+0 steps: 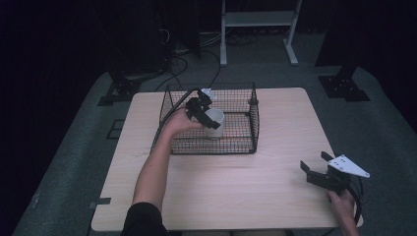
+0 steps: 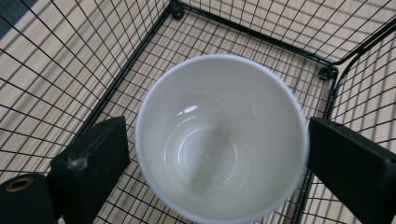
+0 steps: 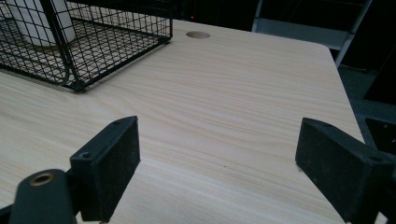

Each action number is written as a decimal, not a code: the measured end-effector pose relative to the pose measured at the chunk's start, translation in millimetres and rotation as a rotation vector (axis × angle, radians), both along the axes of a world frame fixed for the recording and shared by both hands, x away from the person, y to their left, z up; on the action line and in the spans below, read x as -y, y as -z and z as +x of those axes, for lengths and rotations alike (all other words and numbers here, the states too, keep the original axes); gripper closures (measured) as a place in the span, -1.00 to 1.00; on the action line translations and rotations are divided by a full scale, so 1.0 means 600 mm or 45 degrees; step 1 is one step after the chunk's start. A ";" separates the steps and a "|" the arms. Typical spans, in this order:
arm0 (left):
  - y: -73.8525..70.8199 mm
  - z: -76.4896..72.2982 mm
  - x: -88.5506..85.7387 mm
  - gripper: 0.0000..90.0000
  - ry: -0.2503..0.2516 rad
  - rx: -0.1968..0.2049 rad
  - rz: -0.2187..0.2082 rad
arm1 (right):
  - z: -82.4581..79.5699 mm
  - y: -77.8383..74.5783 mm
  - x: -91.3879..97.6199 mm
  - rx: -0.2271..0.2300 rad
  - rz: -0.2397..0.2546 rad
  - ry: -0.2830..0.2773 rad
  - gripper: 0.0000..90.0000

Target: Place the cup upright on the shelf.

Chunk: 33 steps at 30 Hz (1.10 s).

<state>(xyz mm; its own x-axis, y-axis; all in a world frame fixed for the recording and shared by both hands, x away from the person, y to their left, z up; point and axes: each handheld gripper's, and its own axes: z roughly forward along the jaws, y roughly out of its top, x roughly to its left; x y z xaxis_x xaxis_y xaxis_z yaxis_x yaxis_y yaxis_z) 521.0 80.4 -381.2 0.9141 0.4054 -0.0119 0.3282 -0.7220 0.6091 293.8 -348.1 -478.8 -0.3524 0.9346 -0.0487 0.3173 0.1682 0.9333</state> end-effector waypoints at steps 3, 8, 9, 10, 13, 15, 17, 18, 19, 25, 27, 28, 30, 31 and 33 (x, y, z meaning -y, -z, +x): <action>-0.010 -0.007 -0.003 -0.85 -0.001 0.017 -0.010 | 0.000 0.000 0.000 0.001 -0.001 0.001 -0.71; -0.027 -0.018 -0.007 -0.85 -0.004 0.050 -0.020 | 0.000 0.000 0.000 -0.001 -0.001 -0.004 -0.71; -0.031 -0.021 -0.008 -0.85 -0.007 0.057 -0.018 | 0.000 0.000 0.000 -0.002 -0.001 -0.004 -0.71; -0.034 -0.025 -0.010 -0.85 -0.015 0.080 -0.015 | 0.000 0.000 0.000 -0.002 -0.001 -0.005 -0.71; -0.040 -0.034 -0.017 -0.85 -0.027 0.107 -0.045 | 0.000 0.000 -0.001 -0.002 -0.003 -0.006 -0.71; -0.042 -0.040 -0.023 -0.85 -0.030 0.117 -0.051 | 0.000 0.000 -0.001 -0.003 -0.004 -0.006 -0.71; -0.044 -0.045 -0.028 -0.85 -0.041 0.118 -0.051 | 0.000 0.000 -0.001 -0.003 -0.003 -0.007 -0.71; -0.047 -0.048 -0.031 -0.85 -0.040 0.130 -0.053 | 0.000 0.000 -0.001 -0.003 -0.005 -0.007 -0.71; -0.048 -0.050 -0.033 -0.85 -0.048 0.135 -0.060 | 0.000 0.000 -0.001 -0.003 -0.005 -0.007 -0.71; -0.057 -0.066 -0.047 -0.85 -0.056 0.157 -0.083 | 0.000 0.000 0.000 -0.004 -0.001 -0.005 -0.71; -0.058 -0.070 -0.048 -0.85 -0.058 0.159 -0.086 | 0.000 0.000 0.000 -0.005 -0.002 -0.005 -0.71; -0.060 -0.076 -0.052 -0.85 -0.054 0.160 -0.083 | 0.000 0.000 0.000 -0.005 -0.002 -0.005 -0.71; -0.061 -0.081 -0.057 -0.85 -0.060 0.163 -0.093 | 0.001 0.000 0.000 -0.006 0.000 -0.003 -0.71; -0.062 -0.082 -0.058 -0.85 -0.062 0.167 -0.092 | 0.001 0.000 0.000 -0.007 0.001 -0.004 -0.71; -0.063 -0.088 -0.063 -0.85 -0.066 0.175 -0.103 | 0.001 0.000 0.000 -0.007 0.000 -0.002 -0.71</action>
